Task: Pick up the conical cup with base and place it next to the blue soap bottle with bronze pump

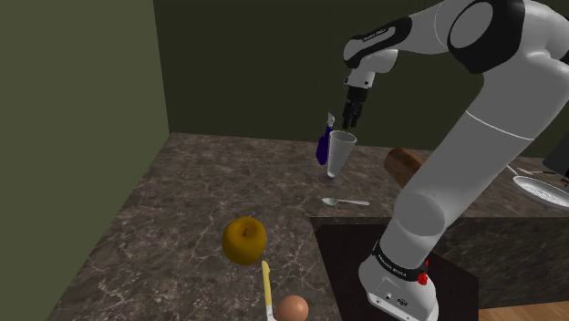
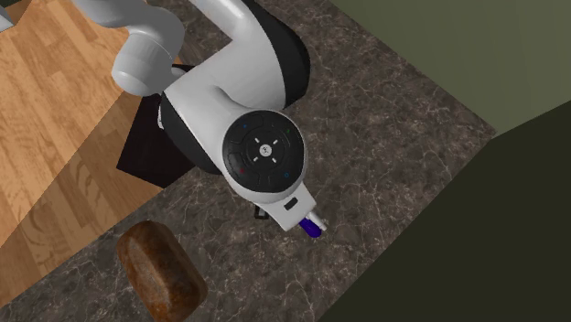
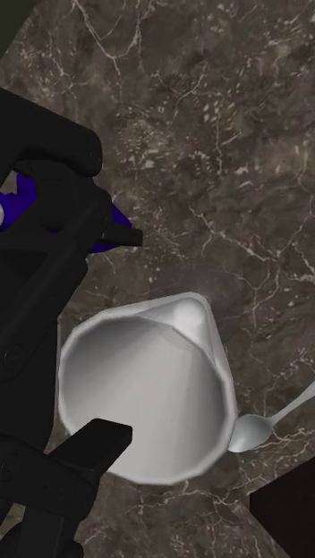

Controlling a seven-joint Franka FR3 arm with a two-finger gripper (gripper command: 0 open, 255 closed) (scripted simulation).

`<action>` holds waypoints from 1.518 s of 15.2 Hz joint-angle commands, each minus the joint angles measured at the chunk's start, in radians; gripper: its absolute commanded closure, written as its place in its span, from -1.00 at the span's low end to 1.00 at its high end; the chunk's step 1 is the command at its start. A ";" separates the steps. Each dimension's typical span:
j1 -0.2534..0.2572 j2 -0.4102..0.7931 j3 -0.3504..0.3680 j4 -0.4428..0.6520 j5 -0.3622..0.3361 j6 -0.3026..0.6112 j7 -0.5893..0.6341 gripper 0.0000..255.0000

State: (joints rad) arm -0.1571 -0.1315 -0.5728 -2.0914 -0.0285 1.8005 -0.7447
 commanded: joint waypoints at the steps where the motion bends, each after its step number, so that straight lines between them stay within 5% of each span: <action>1: -0.001 0.023 -0.006 -0.005 0.009 0.025 -0.012 -1.00; 14: -0.002 0.031 -0.008 -0.073 0.013 0.100 -0.016 -1.00; 15: -0.002 0.031 -0.008 -0.073 0.013 0.100 -0.016 1.00; 23: -0.002 0.031 -0.008 -0.073 0.013 0.100 -0.016 1.00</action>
State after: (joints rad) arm -0.1592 -0.1013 -0.5813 -2.1640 -0.0161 1.9000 -0.7604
